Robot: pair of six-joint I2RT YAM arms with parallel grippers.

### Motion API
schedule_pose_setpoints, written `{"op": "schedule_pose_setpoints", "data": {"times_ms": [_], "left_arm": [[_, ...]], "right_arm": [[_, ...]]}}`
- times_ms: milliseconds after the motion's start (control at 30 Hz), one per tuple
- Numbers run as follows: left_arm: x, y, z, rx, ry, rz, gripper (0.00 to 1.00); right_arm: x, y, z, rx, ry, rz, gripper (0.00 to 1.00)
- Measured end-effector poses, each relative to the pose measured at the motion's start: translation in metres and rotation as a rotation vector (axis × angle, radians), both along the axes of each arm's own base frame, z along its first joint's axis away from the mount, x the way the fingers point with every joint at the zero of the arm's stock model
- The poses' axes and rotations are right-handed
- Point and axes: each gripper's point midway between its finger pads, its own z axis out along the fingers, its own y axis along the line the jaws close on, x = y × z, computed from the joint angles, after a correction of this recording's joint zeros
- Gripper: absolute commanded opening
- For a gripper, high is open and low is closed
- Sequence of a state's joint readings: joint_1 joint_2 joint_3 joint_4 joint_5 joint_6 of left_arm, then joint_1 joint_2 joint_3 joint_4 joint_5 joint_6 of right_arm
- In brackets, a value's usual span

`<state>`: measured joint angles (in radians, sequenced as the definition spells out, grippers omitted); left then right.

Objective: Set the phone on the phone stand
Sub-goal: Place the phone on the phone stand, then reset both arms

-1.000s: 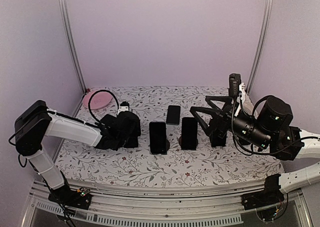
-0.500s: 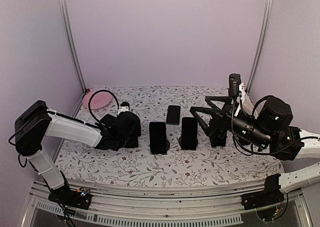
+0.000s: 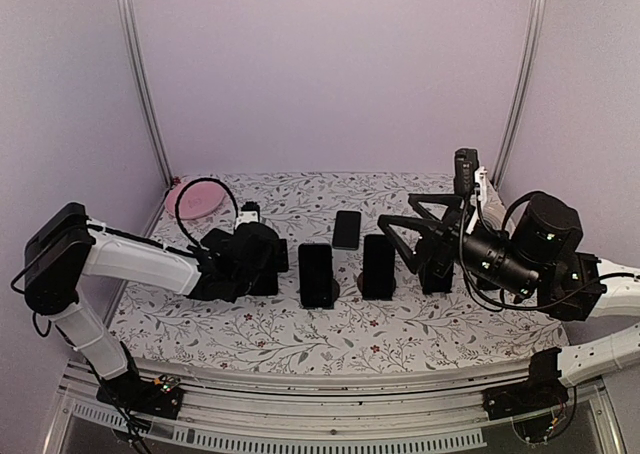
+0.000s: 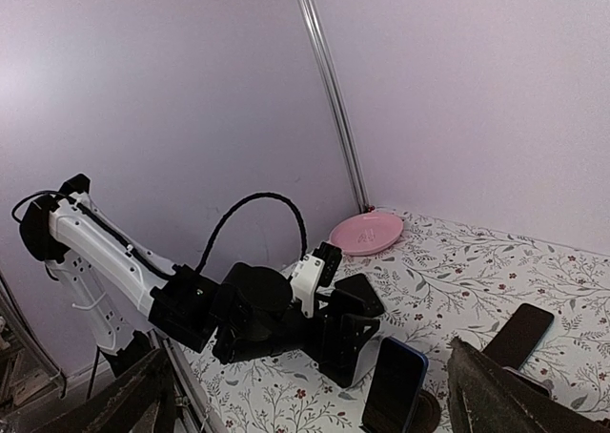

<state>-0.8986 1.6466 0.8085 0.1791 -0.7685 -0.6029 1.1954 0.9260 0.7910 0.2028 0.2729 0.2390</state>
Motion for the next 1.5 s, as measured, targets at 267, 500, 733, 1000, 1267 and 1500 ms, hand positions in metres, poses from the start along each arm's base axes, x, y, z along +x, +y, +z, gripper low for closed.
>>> {"op": "schedule_pose_setpoints", "data": {"times_ms": [267,500,733,1000,1267,1500], "left_arm": [[-0.001,0.002,0.008,-0.009,-0.010,0.002,0.97],[-0.003,0.003,0.029,-0.040,-0.040,-0.002,0.97],[-0.005,0.004,0.051,-0.069,-0.073,-0.015,0.97],[-0.012,0.007,0.092,-0.144,-0.130,-0.045,0.97],[-0.033,0.028,0.121,-0.215,-0.180,-0.072,0.97],[-0.049,0.057,0.121,-0.237,-0.188,-0.067,0.97]], "right_arm": [[0.000,0.003,-0.003,-0.009,0.003,0.005,0.99],[0.003,0.009,-0.012,-0.035,0.014,0.006,0.99],[0.007,0.020,-0.024,-0.081,0.032,0.005,0.99],[0.028,0.019,-0.039,-0.115,0.070,-0.034,0.99],[0.071,-0.017,-0.073,-0.152,0.149,-0.160,0.99],[0.104,-0.099,-0.098,-0.152,0.181,-0.403,0.99]]}}
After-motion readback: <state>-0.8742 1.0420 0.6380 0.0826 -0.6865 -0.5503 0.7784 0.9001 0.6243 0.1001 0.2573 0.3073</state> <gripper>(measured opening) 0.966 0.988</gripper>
